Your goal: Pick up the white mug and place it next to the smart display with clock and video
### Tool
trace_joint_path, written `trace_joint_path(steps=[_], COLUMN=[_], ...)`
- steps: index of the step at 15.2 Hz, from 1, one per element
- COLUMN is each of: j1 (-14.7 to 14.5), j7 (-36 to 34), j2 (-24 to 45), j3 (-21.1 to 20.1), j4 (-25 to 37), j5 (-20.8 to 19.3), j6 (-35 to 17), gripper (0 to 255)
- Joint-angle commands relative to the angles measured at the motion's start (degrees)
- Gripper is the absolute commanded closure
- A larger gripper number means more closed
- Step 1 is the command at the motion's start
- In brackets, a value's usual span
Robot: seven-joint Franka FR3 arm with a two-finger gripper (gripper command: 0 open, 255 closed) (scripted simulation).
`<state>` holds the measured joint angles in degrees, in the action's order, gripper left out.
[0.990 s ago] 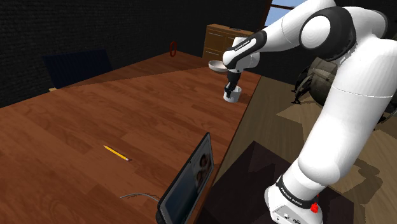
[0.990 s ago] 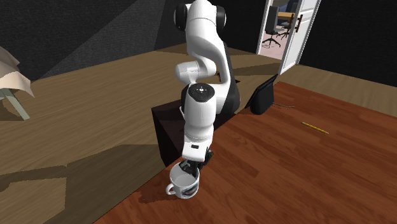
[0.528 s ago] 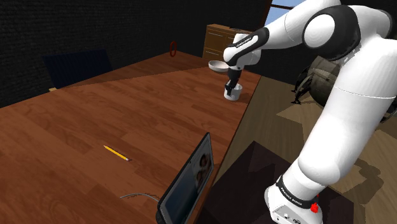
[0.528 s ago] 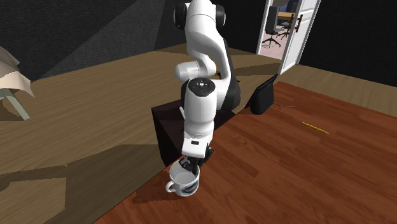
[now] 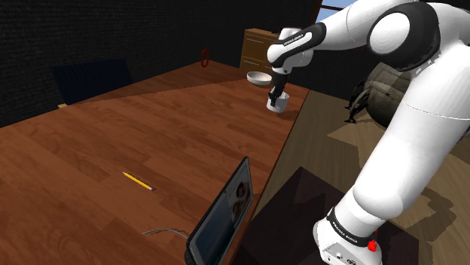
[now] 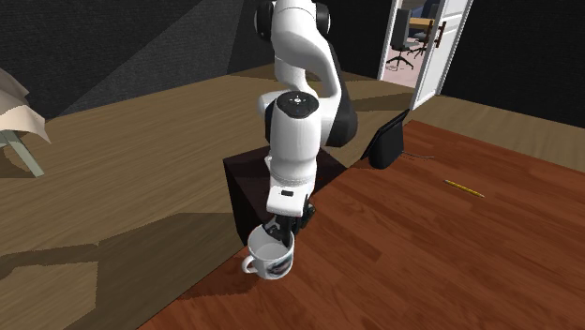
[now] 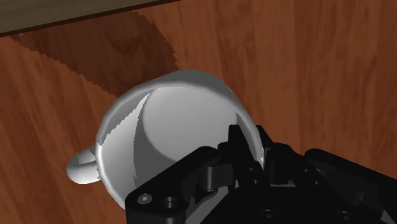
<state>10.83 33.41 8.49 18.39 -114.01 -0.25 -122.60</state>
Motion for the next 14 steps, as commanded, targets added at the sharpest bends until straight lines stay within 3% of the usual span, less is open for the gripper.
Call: trace_joint_path(steps=[1, 14], j1=[-0.01, -0.25], j7=[-0.03, -0.38], j2=[-0.63, -3.67], j3=[0.06, 0.13], j4=[0.83, 7.39], j5=[-0.22, -1.21], j6=[1.45, 10.9], gripper=[255, 255])
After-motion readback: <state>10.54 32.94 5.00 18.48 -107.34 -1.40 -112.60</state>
